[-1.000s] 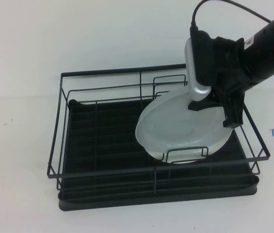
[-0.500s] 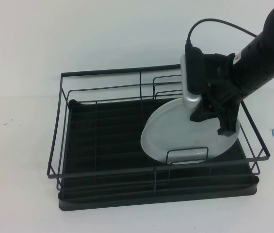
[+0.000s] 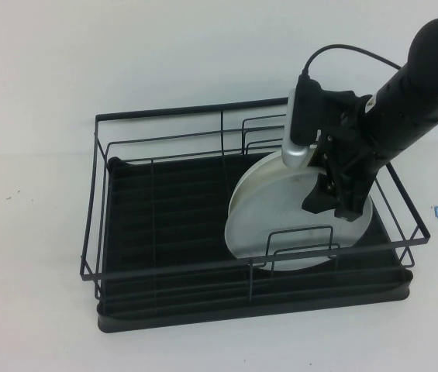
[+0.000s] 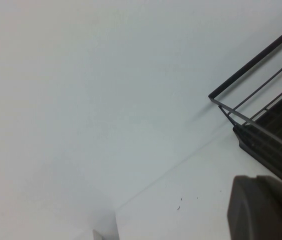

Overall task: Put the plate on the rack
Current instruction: Place the plate on the rack

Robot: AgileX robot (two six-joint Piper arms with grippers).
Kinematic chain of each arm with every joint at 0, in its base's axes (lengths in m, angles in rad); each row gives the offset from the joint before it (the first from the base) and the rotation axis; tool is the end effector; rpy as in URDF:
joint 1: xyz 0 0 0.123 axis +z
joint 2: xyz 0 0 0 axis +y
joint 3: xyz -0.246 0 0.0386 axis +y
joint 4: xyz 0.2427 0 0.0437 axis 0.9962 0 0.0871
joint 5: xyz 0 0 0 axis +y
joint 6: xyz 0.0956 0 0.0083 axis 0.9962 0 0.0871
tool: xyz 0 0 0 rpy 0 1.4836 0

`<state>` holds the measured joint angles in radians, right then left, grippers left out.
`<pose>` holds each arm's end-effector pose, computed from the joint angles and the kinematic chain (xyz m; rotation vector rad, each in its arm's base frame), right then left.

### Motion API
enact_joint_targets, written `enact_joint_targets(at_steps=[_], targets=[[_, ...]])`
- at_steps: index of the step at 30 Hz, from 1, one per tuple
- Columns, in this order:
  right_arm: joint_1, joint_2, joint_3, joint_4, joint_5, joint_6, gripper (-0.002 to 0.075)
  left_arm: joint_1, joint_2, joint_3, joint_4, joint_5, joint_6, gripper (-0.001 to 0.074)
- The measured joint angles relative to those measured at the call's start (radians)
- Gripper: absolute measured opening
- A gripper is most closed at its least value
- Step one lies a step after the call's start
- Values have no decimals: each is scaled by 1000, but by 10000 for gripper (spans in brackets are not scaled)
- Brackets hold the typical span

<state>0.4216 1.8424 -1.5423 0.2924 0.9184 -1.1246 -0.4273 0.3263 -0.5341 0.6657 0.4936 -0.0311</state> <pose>0.3463 0.1794 0.2359 -1.7186 1.9998 0.1360 0.1018 -0.0155 0.3216 0.6040 1.5720 0.3590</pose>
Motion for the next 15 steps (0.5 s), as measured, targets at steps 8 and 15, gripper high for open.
enact_joint_targets(at_steps=[8, 15], targets=[[0, -31, 0, -3, -2, 30, 486, 0, 0, 0, 0, 0, -2, 0], [0, -99, 0, -5, 11, 47, 486, 0, 0, 0, 0, 0, -2, 0]])
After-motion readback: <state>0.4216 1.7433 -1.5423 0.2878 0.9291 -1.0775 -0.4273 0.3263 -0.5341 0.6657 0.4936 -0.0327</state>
